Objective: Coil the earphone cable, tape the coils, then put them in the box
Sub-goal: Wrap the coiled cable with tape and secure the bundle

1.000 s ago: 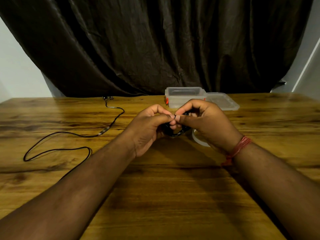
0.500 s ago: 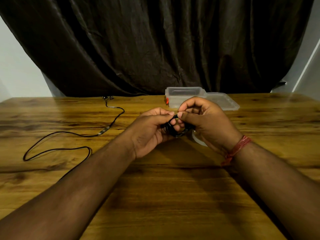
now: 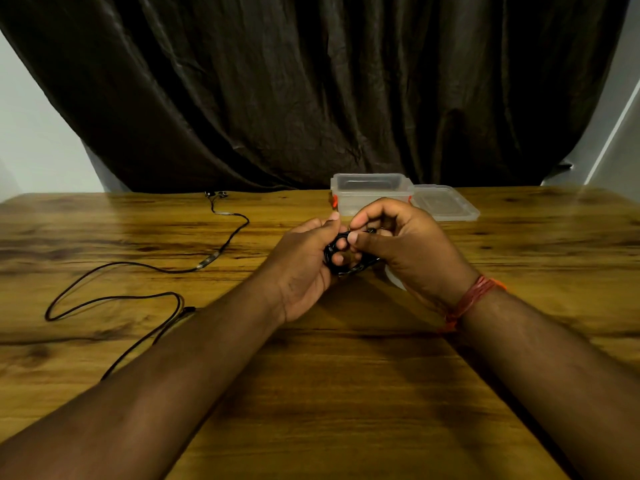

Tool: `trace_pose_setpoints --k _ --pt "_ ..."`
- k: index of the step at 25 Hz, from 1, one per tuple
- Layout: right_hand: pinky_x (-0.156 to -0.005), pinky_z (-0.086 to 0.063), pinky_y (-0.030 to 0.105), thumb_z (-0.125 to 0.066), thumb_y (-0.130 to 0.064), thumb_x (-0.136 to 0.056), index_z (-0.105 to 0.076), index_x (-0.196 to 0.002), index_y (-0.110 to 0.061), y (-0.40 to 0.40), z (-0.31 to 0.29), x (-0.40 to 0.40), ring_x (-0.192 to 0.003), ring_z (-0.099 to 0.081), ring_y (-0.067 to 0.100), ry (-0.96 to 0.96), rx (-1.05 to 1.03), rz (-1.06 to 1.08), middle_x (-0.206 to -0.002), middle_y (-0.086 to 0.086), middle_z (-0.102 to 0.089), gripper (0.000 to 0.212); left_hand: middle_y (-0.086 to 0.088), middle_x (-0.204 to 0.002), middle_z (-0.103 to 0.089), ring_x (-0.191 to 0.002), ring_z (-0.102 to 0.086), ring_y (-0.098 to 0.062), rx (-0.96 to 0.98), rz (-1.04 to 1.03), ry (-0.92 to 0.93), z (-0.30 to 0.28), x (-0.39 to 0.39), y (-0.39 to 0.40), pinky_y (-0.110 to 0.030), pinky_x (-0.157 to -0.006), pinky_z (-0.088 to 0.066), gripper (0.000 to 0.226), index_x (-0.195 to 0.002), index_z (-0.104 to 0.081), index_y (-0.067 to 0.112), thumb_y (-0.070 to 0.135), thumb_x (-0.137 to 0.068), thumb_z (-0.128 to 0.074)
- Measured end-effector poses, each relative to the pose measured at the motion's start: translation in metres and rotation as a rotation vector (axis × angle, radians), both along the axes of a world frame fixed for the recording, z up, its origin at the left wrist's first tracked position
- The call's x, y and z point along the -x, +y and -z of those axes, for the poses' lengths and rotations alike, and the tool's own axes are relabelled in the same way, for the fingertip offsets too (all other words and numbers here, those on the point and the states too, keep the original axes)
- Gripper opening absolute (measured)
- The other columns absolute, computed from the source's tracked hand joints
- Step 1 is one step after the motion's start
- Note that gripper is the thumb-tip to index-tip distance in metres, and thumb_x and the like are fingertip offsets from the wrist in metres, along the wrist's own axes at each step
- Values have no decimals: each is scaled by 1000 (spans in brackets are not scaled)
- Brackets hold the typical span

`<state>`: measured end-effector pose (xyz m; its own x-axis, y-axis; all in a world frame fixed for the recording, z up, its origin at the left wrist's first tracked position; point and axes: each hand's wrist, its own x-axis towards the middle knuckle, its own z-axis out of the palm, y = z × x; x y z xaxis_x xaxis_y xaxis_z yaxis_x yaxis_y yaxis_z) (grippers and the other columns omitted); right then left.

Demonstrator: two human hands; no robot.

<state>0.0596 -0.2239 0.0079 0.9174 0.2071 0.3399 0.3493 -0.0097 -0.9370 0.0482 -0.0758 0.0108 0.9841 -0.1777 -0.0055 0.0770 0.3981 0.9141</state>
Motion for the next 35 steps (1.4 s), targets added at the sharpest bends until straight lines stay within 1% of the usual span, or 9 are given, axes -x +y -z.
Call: trace_pose_setpoints --k 4,10,14,18,20,22,25,29,35 --pt "-85 -57 52 -68 2 -85 -66 -92 -5 3 2 2 -90 -67 46 -15 13 -17 -93 24 -70 10 3 -63 -50 -50 -42 -3 -92 -76 -43 2 0 -6 -20 -59 -44 20 -91 -54 11 22 -103 -44" --pt "-64 -57 23 -64 6 -86 -64 -97 0 8 -1 5 -74 -72 16 -44 34 26 -87 15 -69 13 13 -54 -55 -45 -47 2 -243 -138 -116 2 3 -9 -21 -58 -41 22 -88 -54 16 25 -103 -42" --pt "-73 -59 37 -67 3 -85 -66 -88 -7 7 1 1 -78 -72 26 -91 52 79 -82 13 -72 11 5 -71 -52 -62 -45 -6 -395 -158 -172 5 -1 -5 -24 -63 -38 20 -85 -57 19 26 -101 -47" --pt "-71 -61 36 -67 2 -85 -66 -89 -4 5 0 1 -75 -72 27 -106 76 106 -79 14 -72 7 2 -69 -59 -68 -55 -11 -442 -169 -223 6 -1 -2 -34 -79 -47 23 -81 -57 18 31 -99 -51" --pt "-70 -61 36 -67 2 -86 -65 -89 -3 5 0 1 -74 -73 27 -101 73 102 -79 16 -72 6 -1 -70 -63 -73 -61 -12 -436 -154 -229 5 0 0 -36 -84 -49 24 -79 -58 17 31 -98 -54" --pt "-70 -61 35 -68 -1 -85 -66 -89 -5 3 -1 0 -73 -73 23 -98 93 131 -79 13 -72 6 0 -72 -64 -76 -62 -13 -364 -89 -212 4 -1 3 -35 -78 -50 19 -79 -60 19 25 -97 -56" --pt "-64 -56 23 -70 -4 -85 -67 -88 -8 2 -2 0 -67 -71 9 -135 153 165 -76 2 -71 6 -1 -74 -64 -75 -62 -13 -288 -18 -189 0 0 8 -30 -69 -50 10 -87 -61 16 10 -94 -57" --pt "-66 -56 26 -71 -7 -85 -68 -86 -15 1 0 -1 -69 -68 4 -159 193 189 -75 -5 -70 9 -1 -74 -64 -73 -62 -11 -272 -29 -174 0 -1 7 -27 -67 -49 11 -88 -61 14 5 -93 -56" --pt "-67 -56 28 -70 -1 -84 -67 -87 -12 0 0 -1 -70 -65 11 -140 173 138 -77 3 -68 12 0 -72 -60 -67 -59 -9 -241 -1 -129 -1 -4 9 -29 -68 -48 13 -90 -60 13 3 -93 -52"
